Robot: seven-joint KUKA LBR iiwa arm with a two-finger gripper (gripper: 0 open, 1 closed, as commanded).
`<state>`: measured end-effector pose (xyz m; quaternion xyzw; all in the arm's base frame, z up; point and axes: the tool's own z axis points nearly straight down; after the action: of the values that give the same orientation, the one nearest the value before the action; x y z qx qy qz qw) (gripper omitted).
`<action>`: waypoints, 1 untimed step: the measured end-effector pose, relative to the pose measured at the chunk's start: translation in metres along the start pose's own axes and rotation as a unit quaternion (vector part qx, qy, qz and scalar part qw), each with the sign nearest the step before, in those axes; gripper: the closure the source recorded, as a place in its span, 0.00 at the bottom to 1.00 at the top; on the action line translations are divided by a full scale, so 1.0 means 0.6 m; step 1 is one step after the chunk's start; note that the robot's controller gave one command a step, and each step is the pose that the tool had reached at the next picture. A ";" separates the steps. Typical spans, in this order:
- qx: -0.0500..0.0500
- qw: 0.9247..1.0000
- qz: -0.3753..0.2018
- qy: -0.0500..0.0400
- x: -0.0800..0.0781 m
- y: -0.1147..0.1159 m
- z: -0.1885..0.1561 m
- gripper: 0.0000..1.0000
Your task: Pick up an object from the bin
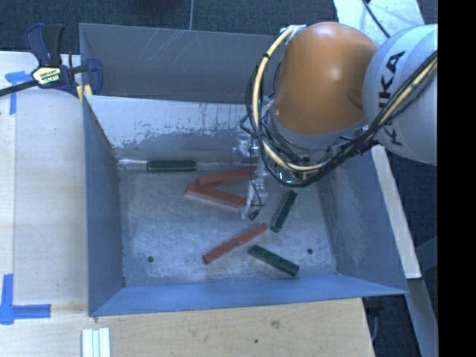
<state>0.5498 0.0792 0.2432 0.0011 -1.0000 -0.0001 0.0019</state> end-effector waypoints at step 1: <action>0.000 0.993 -0.119 0.000 0.026 0.015 0.132 0.00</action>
Offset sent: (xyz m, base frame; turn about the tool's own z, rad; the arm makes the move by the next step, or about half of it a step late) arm -0.0153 0.0094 -0.0775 -0.2379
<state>0.5338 0.0885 0.1638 0.1199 -0.9928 0.0000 0.0016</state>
